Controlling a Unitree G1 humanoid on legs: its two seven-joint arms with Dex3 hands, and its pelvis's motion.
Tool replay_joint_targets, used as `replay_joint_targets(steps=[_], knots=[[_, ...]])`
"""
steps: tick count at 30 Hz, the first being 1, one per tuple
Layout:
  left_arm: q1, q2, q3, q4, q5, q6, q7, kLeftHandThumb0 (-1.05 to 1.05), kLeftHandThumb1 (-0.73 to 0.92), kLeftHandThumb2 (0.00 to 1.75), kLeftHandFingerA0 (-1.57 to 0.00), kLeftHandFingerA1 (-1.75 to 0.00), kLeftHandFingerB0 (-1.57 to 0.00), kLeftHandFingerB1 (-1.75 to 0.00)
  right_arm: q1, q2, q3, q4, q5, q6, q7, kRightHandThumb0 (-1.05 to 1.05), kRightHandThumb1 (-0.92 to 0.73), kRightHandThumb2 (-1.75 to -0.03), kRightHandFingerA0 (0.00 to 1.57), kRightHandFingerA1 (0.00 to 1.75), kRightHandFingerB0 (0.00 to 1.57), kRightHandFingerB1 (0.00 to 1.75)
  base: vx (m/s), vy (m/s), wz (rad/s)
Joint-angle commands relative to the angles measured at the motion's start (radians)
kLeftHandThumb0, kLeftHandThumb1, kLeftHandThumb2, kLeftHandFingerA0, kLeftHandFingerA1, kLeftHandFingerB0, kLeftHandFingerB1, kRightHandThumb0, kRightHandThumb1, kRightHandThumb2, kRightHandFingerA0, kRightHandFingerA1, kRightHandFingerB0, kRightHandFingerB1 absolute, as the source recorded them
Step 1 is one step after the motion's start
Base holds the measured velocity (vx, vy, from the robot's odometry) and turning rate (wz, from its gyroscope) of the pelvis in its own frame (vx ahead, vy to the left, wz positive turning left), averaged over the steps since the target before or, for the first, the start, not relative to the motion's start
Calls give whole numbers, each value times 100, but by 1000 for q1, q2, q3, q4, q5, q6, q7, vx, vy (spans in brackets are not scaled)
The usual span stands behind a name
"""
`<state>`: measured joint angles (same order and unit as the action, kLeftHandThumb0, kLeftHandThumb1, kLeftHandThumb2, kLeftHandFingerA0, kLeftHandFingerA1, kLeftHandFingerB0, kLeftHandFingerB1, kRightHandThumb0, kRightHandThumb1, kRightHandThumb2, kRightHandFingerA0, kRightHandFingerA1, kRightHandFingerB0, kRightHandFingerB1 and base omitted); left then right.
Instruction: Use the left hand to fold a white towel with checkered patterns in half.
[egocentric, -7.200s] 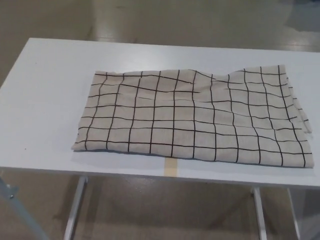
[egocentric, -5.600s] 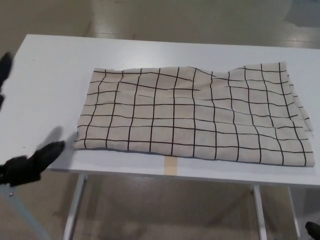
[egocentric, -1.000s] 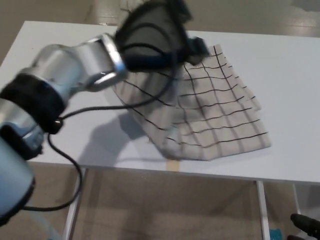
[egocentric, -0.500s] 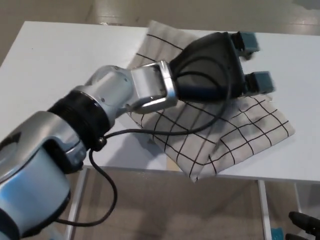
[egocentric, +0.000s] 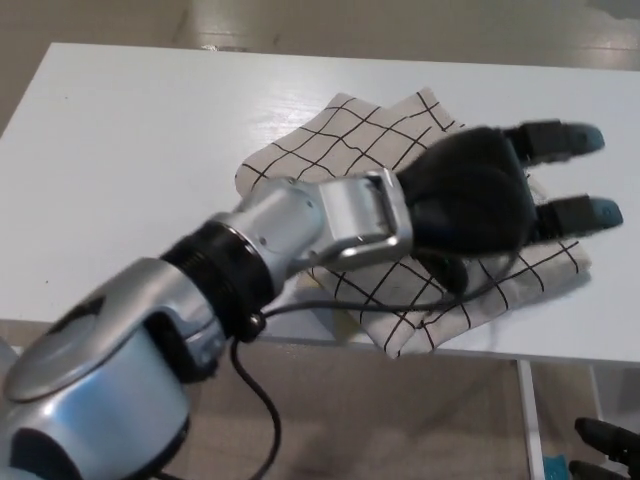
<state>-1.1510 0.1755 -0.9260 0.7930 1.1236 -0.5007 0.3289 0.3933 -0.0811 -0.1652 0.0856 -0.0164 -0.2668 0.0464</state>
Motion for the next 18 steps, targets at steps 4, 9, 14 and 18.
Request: replay_joint_targets(steps=[4, 9, 14, 18], knots=[[45, -31, 132, -93, -250, 143, -592, -99, 61, 66, 0, -1, 0, -22, -3, -9, 6, 5, -1, -17, 2, -30, -67, -60, 58, 54, 65, 52, 0, 0, 0], [42, 81, 320, -353, -427, 181, -633, -96, 63, 65, 0, -5, 0, -24, -8, -11, 0, 47, 3, -64, 7, -30, -66, -60, 56, 55, 65, 52, 0, 0, 0], [134, 194, 483, -697, -625, 226, -681, -95, 66, 60, 0, -9, -1, -28, -11, -11, -9, 77, 16, -69, 10, -29, -65, -59, 56, 56, 66, 52, 0, 0, 0], [262, 334, 619, -1002, -826, 262, -740, -81, 48, 92, 0, -7, 0, -22, 13, -6, -29, 55, 84, -27, 52, -29, -65, -59, 55, 56, 65, 53, 0, 0, 0]])
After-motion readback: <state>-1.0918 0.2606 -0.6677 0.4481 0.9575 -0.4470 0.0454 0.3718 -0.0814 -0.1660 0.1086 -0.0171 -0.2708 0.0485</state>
